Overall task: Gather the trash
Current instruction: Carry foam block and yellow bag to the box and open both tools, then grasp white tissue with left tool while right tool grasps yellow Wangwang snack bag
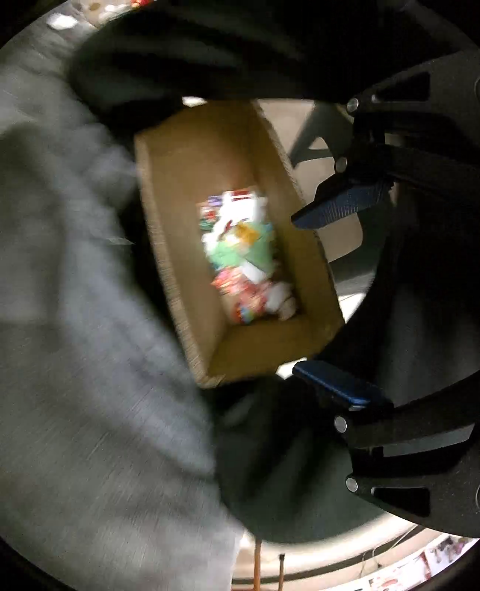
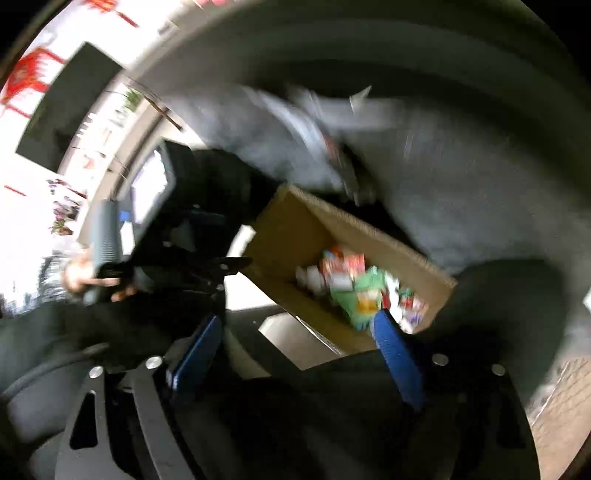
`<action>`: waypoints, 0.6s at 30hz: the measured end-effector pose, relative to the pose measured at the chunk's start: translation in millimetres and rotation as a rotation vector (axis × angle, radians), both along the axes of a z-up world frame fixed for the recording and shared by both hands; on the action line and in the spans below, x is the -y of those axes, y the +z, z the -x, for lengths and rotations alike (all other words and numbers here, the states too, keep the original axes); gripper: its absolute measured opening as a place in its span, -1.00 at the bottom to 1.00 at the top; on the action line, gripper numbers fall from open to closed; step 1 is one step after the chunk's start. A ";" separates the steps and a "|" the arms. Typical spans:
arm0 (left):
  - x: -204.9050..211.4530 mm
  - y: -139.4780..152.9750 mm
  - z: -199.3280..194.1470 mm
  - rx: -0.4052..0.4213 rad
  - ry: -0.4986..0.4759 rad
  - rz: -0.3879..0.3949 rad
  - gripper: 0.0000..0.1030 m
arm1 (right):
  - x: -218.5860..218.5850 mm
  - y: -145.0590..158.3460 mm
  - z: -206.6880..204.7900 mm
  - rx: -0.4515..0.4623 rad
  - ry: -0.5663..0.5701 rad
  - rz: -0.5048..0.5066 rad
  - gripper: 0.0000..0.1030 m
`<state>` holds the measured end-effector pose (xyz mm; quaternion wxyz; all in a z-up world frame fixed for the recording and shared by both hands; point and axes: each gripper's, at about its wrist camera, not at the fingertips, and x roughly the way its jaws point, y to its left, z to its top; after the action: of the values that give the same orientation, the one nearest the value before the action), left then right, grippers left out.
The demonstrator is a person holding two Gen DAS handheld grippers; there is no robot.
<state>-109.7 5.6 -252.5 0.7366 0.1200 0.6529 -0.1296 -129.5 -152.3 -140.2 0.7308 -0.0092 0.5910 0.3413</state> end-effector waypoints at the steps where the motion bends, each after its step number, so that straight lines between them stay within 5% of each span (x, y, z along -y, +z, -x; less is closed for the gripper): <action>1: -1.7 28.4 4.1 0.058 0.000 0.019 0.40 | 9.5 30.7 1.0 0.049 -0.011 -0.046 0.71; 6: -17.8 156.8 10.1 0.306 0.036 0.124 0.41 | 38.0 136.3 -19.7 0.330 -0.093 -0.125 0.89; 10: -23.8 242.9 -6.7 0.557 0.101 0.149 0.76 | 51.1 174.1 -79.1 0.500 -0.207 -0.067 0.89; 13: -23.5 274.4 -44.0 0.689 0.180 0.089 0.77 | 46.9 180.9 -130.8 0.578 -0.283 -0.013 0.89; 18: -34.8 279.0 -118.3 0.707 0.303 0.089 0.76 | 46.6 169.2 -208.2 0.583 -0.365 -0.001 0.89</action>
<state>8.6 40.4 26.5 0.9315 0.0274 0.3628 0.0021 78.6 -198.9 29.0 0.9181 0.0000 0.3488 0.1884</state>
